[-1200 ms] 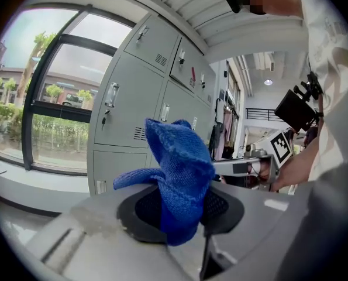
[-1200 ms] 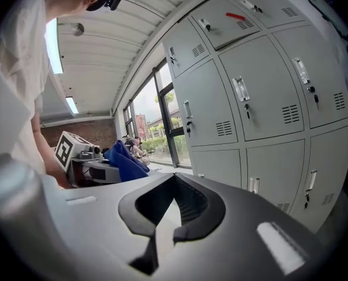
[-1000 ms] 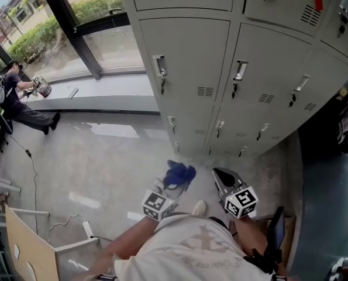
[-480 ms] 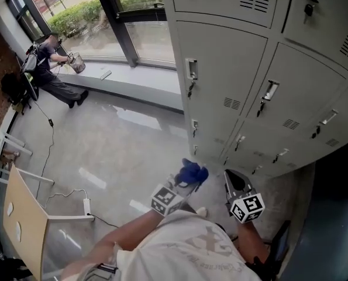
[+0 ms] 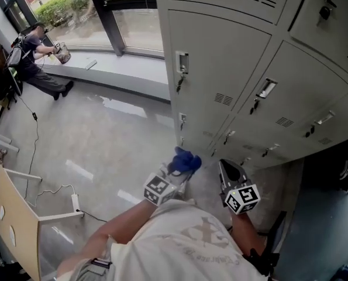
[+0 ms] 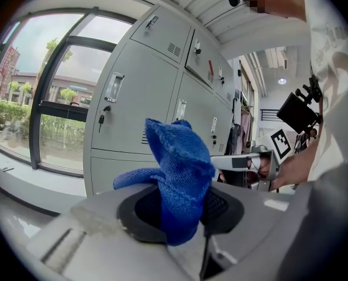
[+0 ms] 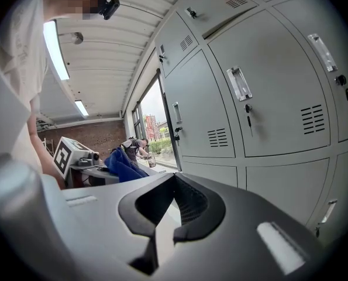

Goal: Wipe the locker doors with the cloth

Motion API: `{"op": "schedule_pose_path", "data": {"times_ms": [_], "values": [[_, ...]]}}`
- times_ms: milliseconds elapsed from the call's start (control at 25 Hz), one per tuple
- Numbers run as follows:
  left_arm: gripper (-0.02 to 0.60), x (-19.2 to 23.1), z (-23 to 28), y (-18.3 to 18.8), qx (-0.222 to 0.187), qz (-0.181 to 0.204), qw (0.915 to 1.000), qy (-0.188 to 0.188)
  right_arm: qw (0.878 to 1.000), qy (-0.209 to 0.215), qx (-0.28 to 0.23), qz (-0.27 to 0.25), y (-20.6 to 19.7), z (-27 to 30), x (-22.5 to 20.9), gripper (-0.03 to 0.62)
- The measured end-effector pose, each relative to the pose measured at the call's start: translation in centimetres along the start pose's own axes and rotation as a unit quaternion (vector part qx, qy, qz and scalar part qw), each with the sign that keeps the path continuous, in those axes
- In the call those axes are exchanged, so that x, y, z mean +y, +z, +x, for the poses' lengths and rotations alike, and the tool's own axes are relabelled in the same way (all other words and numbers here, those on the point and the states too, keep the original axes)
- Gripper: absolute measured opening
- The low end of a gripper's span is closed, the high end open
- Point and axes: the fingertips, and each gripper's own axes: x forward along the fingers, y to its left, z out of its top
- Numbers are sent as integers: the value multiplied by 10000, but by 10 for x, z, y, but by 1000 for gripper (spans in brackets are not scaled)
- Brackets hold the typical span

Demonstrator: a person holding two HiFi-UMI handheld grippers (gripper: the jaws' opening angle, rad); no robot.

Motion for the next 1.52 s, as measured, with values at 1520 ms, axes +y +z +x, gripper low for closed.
{"op": "schedule_pose_path", "data": {"times_ms": [1520], "values": [[123, 285, 100, 76, -421, -145, 9809, 1896, 9982, -483, 325, -105, 59, 121, -59, 7]]}}
